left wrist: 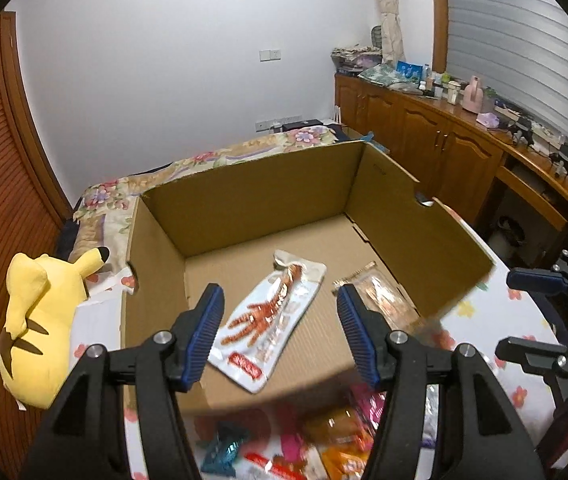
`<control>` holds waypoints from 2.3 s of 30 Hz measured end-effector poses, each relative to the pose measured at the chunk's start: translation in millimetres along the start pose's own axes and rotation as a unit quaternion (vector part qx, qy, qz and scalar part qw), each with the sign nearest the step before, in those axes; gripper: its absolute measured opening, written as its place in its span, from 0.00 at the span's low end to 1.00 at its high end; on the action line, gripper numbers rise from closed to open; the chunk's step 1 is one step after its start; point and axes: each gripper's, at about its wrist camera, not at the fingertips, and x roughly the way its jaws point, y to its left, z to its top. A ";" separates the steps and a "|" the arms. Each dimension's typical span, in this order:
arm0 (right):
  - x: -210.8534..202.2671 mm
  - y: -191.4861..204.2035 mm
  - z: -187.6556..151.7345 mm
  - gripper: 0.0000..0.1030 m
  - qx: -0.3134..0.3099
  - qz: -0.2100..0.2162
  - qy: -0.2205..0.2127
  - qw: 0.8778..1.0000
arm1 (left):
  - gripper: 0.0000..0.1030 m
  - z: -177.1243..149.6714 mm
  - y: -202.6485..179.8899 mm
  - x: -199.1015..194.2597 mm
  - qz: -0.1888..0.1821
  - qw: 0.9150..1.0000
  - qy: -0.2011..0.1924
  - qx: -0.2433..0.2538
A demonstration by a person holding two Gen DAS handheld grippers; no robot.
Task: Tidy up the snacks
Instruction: 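Move both tools back from the box toward the remaining snacks, then grasp the orange-labelled pouch with the left tool while the right tool grasps the foil sachet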
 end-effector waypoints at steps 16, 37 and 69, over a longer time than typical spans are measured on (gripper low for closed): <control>-40.1 30.0 -49.2 0.72 0.014 -0.025 -0.006 1.000 | 0.60 -71.9 -25.3 -73.2 -0.014 0.999 -0.025 0.021; -5.3 17.0 -105.6 0.82 0.037 -0.041 0.046 0.997 | 0.70 -168.3 -41.6 -52.3 -0.035 0.999 0.024 0.016; 49.4 -14.6 -114.5 0.67 0.015 -0.056 0.129 0.990 | 0.65 -192.8 -63.6 4.0 -0.056 0.994 0.093 0.012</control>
